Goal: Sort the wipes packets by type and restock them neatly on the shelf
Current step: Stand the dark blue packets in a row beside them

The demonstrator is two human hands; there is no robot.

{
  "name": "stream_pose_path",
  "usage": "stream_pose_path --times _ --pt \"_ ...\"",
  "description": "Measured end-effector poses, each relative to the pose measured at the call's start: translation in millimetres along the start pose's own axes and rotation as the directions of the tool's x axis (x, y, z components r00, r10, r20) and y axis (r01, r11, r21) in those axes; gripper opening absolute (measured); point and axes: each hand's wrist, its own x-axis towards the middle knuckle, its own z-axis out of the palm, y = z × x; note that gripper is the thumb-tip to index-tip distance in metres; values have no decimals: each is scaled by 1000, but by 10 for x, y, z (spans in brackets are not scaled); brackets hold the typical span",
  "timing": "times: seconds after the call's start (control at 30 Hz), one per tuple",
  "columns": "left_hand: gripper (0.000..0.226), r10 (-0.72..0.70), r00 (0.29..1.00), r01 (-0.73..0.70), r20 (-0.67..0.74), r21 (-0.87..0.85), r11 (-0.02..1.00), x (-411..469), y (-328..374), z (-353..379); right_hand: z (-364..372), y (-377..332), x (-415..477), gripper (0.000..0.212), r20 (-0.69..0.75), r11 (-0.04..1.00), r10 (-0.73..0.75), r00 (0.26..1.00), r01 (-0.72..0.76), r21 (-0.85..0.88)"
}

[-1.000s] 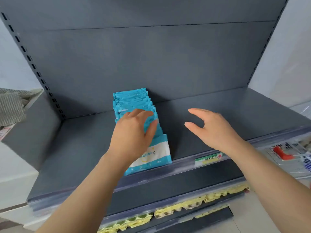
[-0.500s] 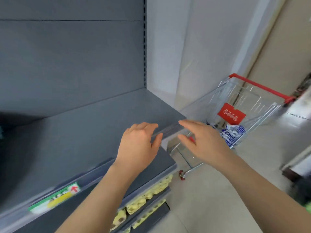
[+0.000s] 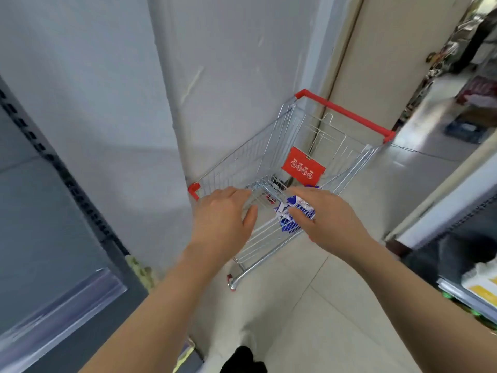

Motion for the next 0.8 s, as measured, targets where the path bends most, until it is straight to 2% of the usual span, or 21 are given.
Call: stream_pose_path --times 0.07,0.23,0.37,0.5,0.67,0.8 --pt "34 11 999 -11 42 -2 1000 396 34 292 -1 318 342 38 4 1000 28 1000 -28 2" --pt "36 1 989 -1 149 -1 1000 1386 118 987 26 1093 1237 37 44 993 120 992 -120 -1" --pt "39 -43 971 42 234 8 999 2036 108 1537 189 1743 1888 35 124 982 184 975 -188 17" --pt "39 -117 944 119 309 10 993 2579 58 2185 481 2417 2521 42 208 983 185 960 -185 -18" --pt "40 -264 860 293 437 2 956 3048 -5 3170 985 3293 3297 41 385 991 126 914 -130 -15" --pt "40 -383 765 469 517 -39 883 3298 -76 3996 1491 3994 3851 49 546 998 56 836 -48 -28"
